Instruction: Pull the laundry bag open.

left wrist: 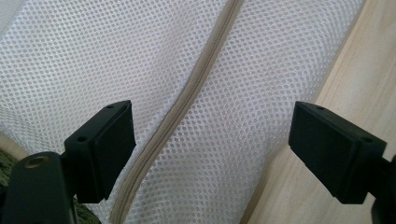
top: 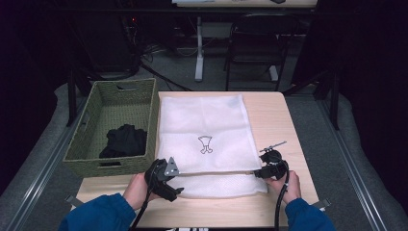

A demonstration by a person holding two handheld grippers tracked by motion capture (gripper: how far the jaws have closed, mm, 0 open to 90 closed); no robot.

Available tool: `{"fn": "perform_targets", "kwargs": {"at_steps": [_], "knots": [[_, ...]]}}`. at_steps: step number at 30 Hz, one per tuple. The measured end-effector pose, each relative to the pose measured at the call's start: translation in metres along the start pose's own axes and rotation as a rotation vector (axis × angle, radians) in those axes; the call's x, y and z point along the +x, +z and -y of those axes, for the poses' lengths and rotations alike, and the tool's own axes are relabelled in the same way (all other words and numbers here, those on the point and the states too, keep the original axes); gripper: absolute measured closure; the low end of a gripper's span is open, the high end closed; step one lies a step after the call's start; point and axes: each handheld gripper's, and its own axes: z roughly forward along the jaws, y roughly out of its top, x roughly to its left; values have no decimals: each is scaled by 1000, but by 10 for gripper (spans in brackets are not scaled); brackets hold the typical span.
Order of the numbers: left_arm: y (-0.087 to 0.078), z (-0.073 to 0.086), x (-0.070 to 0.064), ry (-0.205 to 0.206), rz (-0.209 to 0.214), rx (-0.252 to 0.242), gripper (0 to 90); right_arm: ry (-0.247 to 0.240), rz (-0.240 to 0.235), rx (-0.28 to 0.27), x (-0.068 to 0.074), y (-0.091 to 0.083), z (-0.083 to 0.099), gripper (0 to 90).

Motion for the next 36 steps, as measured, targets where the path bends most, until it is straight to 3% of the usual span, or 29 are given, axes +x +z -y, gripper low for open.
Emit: {"fn": "perform_targets", "kwargs": {"at_steps": [8,14,17,22,27,36], "knots": [[-3,-2,-3,17,0,-21,175,-7,-37,-31,2,0,2,801],[3,-11,-6,28,10,-29,177,-27,-29,-71,5,-12,-1,820],[7,-21,-9,27,22,-52,148,-31,-33,-88,6,-17,-1,820],[14,-42,-14,59,18,-83,144,-38,-46,-107,8,-26,-1,819],[27,-63,-19,76,24,-98,95,-53,-46,-128,11,-34,-1,819],[45,-89,-29,111,34,-119,87,-65,-60,-142,12,-39,0,819]]}}
